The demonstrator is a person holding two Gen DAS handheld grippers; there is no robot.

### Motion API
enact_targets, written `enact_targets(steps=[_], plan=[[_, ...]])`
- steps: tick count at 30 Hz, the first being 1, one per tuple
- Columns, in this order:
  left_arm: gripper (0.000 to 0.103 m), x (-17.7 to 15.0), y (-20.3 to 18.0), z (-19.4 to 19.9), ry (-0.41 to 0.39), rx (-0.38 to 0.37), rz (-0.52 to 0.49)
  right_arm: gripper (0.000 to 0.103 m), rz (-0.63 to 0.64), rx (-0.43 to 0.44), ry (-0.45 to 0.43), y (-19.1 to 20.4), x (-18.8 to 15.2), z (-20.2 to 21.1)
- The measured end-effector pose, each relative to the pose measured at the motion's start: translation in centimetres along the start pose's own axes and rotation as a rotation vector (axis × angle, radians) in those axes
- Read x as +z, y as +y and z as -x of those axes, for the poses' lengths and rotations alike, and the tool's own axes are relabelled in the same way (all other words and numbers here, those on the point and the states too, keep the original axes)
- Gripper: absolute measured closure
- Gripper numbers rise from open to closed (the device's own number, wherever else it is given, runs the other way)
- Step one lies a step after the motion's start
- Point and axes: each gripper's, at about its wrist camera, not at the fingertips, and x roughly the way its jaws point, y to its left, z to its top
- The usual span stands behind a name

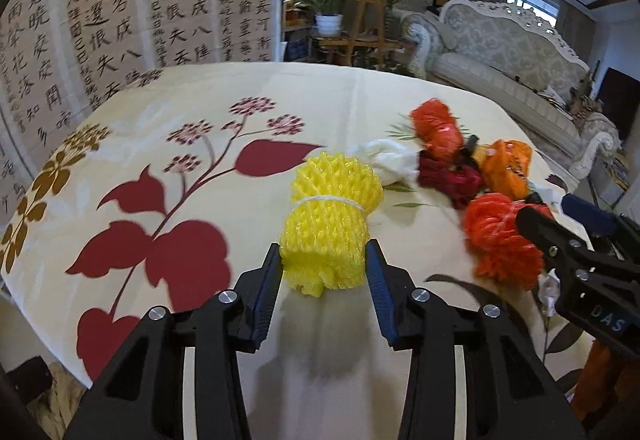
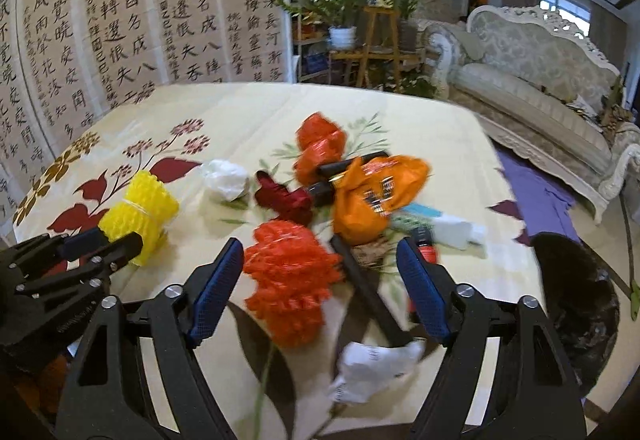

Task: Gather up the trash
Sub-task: 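Grasp the yellow foam net with the left tool while the right tool grasps the orange foam net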

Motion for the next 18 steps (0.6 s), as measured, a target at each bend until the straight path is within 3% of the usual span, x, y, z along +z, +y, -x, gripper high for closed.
enact_targets(steps=[8,18], plan=[[0.061,-0.2,0.9,-0.2,0.005,0.004,0.023,0.058,0.021,0.064,0.066,1.2,-0.4,-1.8],[0.061,-0.3,0.5,-0.1,-0.001,-0.005,0.030,0.064,0.033,0.068,0.047,1.8,-0.6,-1.3]])
